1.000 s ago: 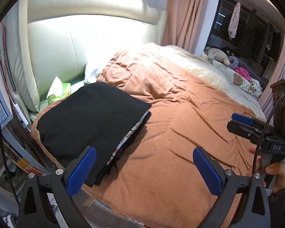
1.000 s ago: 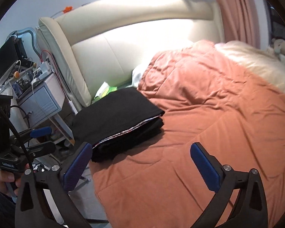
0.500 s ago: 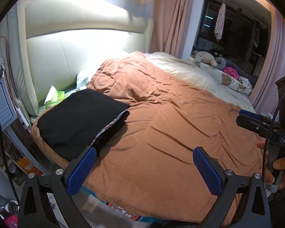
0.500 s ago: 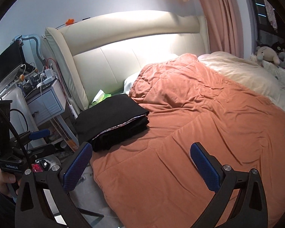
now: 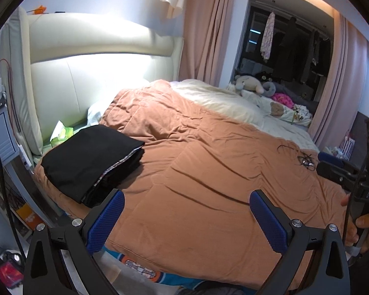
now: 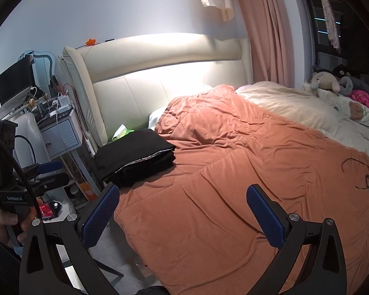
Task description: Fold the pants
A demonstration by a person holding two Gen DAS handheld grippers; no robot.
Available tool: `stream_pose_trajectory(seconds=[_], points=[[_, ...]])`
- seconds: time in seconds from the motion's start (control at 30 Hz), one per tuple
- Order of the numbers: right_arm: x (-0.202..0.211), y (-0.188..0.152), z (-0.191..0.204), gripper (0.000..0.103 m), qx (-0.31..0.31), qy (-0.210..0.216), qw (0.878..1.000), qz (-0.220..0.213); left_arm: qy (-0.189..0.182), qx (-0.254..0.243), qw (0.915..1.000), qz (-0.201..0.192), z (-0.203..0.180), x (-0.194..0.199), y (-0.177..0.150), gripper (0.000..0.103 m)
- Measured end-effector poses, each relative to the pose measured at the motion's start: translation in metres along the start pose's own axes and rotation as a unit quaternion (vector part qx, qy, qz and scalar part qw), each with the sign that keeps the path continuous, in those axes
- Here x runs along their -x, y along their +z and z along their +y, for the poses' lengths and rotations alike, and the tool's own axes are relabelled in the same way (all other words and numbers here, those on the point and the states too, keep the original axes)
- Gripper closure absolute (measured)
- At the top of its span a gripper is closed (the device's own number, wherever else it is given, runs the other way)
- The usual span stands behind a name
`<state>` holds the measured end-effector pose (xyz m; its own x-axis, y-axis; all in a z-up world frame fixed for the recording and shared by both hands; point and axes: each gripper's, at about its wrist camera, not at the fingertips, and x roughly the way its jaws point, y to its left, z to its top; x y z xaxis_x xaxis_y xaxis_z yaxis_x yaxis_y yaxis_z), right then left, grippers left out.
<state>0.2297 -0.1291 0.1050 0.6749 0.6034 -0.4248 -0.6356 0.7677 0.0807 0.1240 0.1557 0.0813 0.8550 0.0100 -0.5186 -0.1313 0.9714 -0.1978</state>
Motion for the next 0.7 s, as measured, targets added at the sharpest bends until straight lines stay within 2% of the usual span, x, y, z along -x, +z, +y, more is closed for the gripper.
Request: stream_pose_trajectory(seconds=[0.47,0.7], points=[[0.091,-0.065,0.007,0.0,-0.027,-0.048,0.998,-0.026,-0.017,-0.016,0.9994,-0.026,-0.035,0.032,-0.037,0.001],[0.123,-0.092,0.018,0.0,-0.043,-0.078,0.995,-0.033,-0.033,-0.03,0.9983,-0.038,-0.054,0.052,-0.063,0.0]])
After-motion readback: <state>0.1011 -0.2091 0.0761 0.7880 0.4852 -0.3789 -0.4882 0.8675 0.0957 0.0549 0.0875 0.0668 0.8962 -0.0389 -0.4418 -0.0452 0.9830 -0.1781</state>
